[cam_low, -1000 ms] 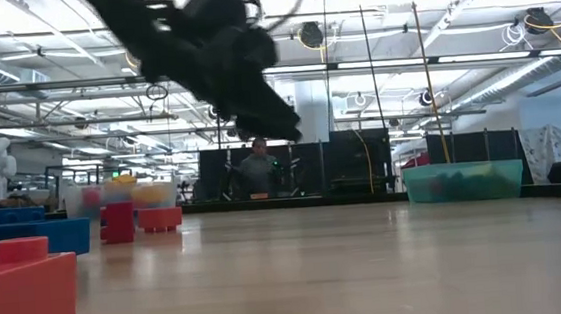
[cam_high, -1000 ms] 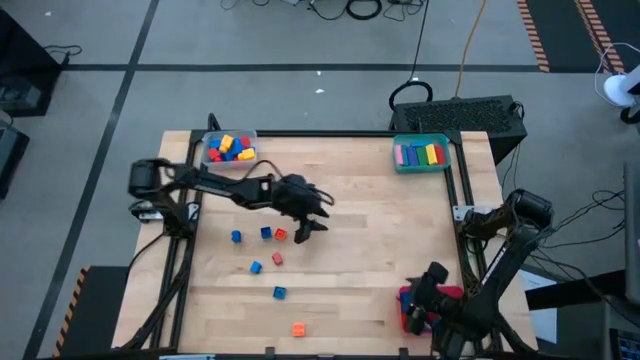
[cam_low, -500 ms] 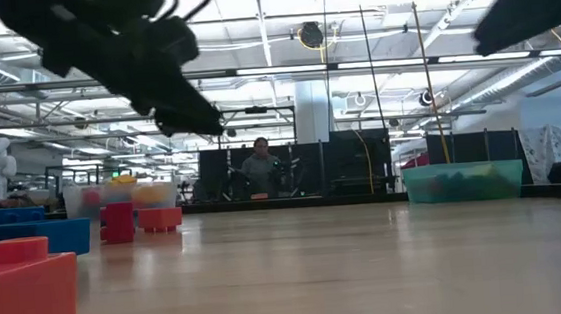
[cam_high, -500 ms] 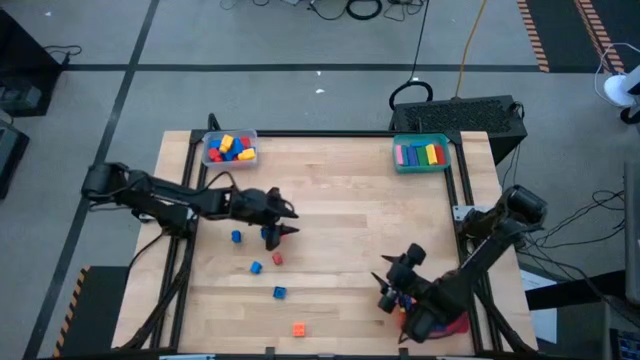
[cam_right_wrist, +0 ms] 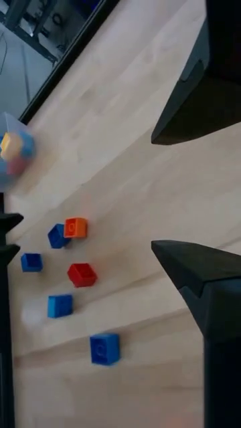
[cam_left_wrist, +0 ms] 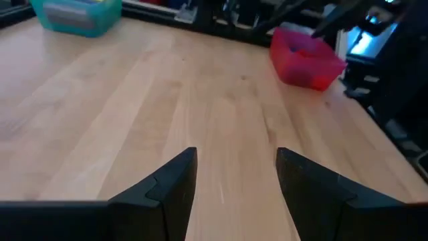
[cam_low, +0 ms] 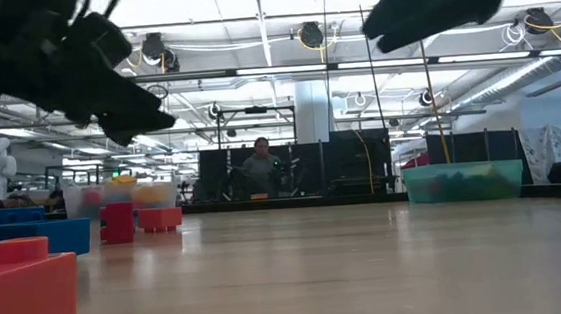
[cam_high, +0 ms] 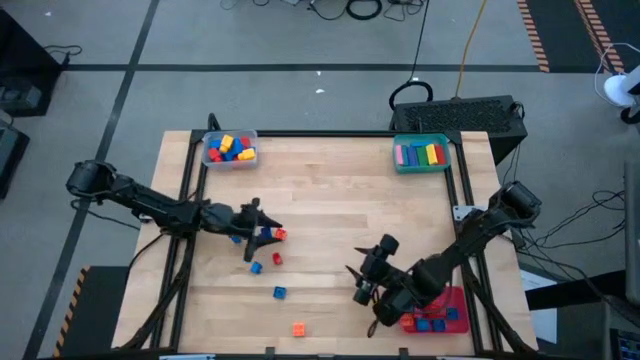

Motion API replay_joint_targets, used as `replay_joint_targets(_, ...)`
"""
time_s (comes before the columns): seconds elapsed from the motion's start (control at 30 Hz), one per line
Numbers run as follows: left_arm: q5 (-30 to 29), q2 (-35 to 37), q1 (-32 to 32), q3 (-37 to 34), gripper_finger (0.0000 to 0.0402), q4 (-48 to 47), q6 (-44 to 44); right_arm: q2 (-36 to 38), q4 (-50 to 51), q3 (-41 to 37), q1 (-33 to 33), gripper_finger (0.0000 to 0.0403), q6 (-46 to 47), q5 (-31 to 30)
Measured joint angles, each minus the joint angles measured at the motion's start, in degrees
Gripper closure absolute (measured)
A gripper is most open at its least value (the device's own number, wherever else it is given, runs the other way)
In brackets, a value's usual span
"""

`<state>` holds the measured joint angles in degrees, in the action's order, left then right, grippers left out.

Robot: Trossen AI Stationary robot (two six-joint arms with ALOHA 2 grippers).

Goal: Sort blocks by size
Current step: Put the small blue game piece into the red bin

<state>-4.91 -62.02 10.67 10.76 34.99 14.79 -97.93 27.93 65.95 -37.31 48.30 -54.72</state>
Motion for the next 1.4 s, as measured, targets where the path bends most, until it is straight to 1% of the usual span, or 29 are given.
replay_joint_targets(0.07,0.0,2.4,0.4,-2.5,0.0196,0.6,1.0,0.0,-1.5,0.0,1.5,0.0172,-2.1,1.8)
replay_joint_targets(0.13,0.0,3.0,1.0,-3.7,0.0196,0.7,1.4,0.0,-3.8,-0.3,3.1,0.0172,-4.4,3.8)
replay_joint_targets(0.2,0.1,3.3,1.8,-4.5,0.0196,0.2,1.1,0.0,-8.5,-1.4,4.9,0.0172,-7.5,5.9)
replay_joint_targets(0.3,0.1,2.5,2.6,-4.4,0.0196,-2.2,-1.6,0.0,-16.8,-3.8,7.3,0.0172,-12.2,8.9)
replay_joint_targets(0.4,-3.0,1.9,2.6,-4.5,0.0196,-5.8,-0.5,0.0,-23.6,-5.8,9.1,0.0172,-14.5,11.2)
replay_joint_targets(0.5,-6.0,1.8,2.6,-4.5,0.0196,-9.6,-0.3,-0.1,-26.4,-6.8,10.2,0.0172,-14.6,13.1)
replay_joint_targets(0.63,-6.6,1.8,2.6,-4.5,0.0196,-14.2,-1.6,-0.1,-26.7,-6.8,10.9,0.0172,-14.6,14.6)
replay_joint_targets(0.77,-9.4,1.8,2.6,-4.5,0.0196,-17.1,-0.1,-0.1,-26.9,-6.8,11.0,0.0172,-14.6,14.6)
replay_joint_targets(1.0,-10.7,1.8,2.6,-4.4,0.0193,-18.2,1.5,-0.1,-26.8,-6.8,11.0,0.0172,-14.5,14.6)
replay_joint_targets(1.1,-10.8,1.8,2.6,-4.4,0.0175,-19.4,2.4,-0.1,-26.8,-6.8,11.0,0.0172,-14.5,14.6)
replay_joint_targets(1.3,-11.9,-0.1,2.6,-4.4,0.0115,-19.7,2.9,-0.1,-26.8,-6.8,11.0,0.0172,-14.5,14.6)
replay_joint_targets(1.4,-12.0,-1.9,2.6,-4.4,0.0104,-19.6,2.9,-0.1,-26.8,-6.8,11.0,0.0172,-14.5,14.6)
